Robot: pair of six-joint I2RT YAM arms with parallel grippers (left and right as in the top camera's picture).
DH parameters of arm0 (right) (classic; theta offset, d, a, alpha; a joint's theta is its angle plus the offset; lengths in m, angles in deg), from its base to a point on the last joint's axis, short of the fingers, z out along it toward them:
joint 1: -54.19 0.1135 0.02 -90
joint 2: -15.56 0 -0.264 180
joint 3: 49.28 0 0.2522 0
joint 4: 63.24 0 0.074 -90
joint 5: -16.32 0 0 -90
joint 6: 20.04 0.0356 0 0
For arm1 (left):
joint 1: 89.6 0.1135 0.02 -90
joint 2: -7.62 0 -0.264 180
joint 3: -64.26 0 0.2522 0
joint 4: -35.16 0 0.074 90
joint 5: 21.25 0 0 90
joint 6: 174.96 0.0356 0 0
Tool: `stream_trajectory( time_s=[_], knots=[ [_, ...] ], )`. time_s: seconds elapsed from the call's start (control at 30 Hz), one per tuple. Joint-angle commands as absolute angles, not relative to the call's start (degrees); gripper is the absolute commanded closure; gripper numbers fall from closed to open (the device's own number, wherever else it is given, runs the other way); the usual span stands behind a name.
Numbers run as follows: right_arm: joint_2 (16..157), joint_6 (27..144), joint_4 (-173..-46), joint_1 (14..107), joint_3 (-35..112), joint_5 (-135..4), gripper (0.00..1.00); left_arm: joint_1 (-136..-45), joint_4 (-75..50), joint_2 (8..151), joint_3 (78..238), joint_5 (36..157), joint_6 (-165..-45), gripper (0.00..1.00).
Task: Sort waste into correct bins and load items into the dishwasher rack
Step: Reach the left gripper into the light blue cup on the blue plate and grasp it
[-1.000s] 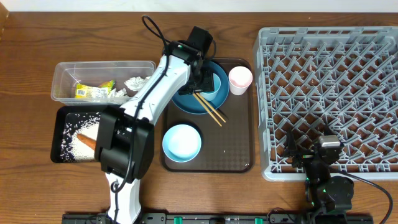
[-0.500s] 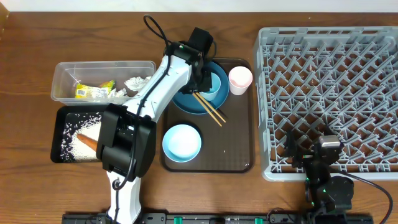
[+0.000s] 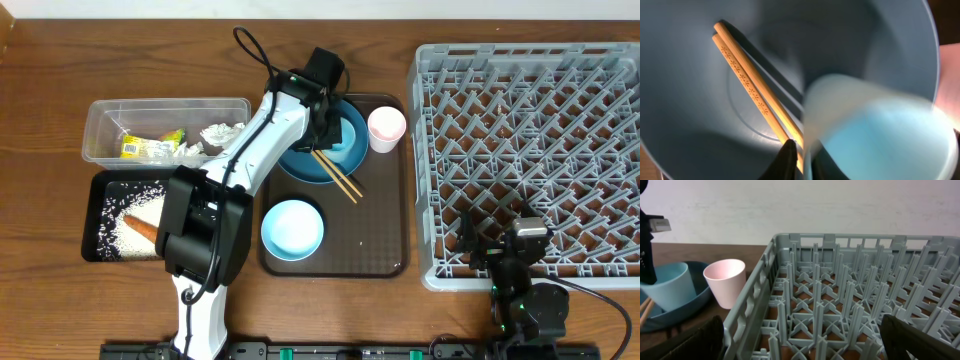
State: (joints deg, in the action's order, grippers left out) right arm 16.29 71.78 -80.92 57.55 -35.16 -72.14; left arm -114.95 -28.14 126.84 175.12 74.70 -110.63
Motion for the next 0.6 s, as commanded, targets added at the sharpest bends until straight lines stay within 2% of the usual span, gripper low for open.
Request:
stream_trajectory(
  time_s=[0.0, 0.2, 0.27, 0.57],
  knots=[
    [16.31, 70.73, -81.12, 57.74, -35.2, -71.94, 0.01, -115.08, -28.1, 128.18, 174.59, 74.0, -110.72, 0.88],
    [16.31, 70.73, -81.12, 57.74, -35.2, -71.94, 0.01, -115.08, -27.95, 128.18, 174.55, 72.63, -110.72, 0.89],
    [16.31, 70.73, -81.12, 57.74, -35.2, -71.94, 0.01, -115.01, -27.95, 128.18, 174.55, 72.15, -110.72, 0.94],
    [16.31, 70.73, -81.12, 57.74, -35.2, -71.94, 0.01, -112.67, -27.51, 126.43, 174.79, 73.02, -115.9, 0.94]
  ],
)
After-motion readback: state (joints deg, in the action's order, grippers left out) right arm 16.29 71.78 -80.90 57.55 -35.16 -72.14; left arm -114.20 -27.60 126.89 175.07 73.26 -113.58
